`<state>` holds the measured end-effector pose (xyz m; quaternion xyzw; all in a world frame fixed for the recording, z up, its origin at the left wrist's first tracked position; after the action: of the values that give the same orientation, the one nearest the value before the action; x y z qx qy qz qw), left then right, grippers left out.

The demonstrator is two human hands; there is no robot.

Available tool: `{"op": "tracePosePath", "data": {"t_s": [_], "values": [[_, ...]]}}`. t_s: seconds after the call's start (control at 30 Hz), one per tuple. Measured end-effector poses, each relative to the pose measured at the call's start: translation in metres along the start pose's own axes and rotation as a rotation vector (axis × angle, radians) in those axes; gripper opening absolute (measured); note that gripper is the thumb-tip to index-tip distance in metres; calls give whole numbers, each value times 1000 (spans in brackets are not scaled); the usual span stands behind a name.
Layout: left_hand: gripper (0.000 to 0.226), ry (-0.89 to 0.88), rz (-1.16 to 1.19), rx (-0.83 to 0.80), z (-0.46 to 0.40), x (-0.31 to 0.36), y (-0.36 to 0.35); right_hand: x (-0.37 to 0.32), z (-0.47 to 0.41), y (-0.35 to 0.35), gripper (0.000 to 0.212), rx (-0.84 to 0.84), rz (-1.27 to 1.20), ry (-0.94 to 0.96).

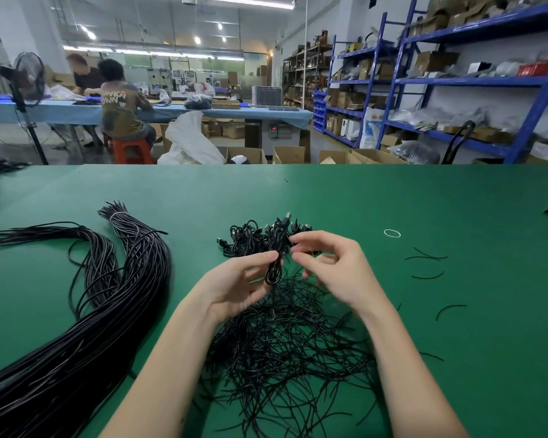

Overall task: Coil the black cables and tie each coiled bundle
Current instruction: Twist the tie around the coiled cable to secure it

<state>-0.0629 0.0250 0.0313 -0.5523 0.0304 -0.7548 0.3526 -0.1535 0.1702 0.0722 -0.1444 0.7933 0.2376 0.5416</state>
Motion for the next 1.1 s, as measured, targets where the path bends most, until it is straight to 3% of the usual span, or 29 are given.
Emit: {"op": "tracePosePath", "data": {"t_s": [0.27,0.37,0.43,0.5,0.57,0.6,0.67,0.77,0.83,0.93,1.1], "values": [[12,19,-54,-7,0,-3,4,-3,5,-2,16,24,154,125],[16,-49,-102,-12,1,1,3,-3,5,-1,8,47,132,124],[33,-148,-151,-12,2,5,1,3,2,-6,8,71,50,19],[47,-245,-151,-17,4,11,1,16,1,-19,12,74,-215,-242],[48,-303,-155,-9,5,16,3,23,3,-31,12,31,-414,-441],[45,-306,-153,3,5,17,4,24,3,-34,13,23,-407,-444],[34,-272,-129,33,3,16,6,22,0,-29,11,97,-219,-266],[16,-167,-38,57,1,10,6,4,1,-18,9,304,145,152],[9,-108,58,59,2,8,8,-3,5,-19,12,340,309,327],[7,-68,115,47,4,10,10,-9,11,-22,18,328,459,501],[5,-39,28,27,6,8,8,-14,14,-21,16,319,550,580]]}}
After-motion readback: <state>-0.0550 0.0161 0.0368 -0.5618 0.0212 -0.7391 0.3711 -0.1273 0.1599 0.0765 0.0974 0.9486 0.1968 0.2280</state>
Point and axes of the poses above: each hand's wrist, its own z-axis away from the middle knuckle, its own y-axis out of the back of the hand, x = y × z, the point moved 5 cm from there along -z, towards the middle knuckle, and after that the axes turned 7 degrees about x, right-handed, at the moved point
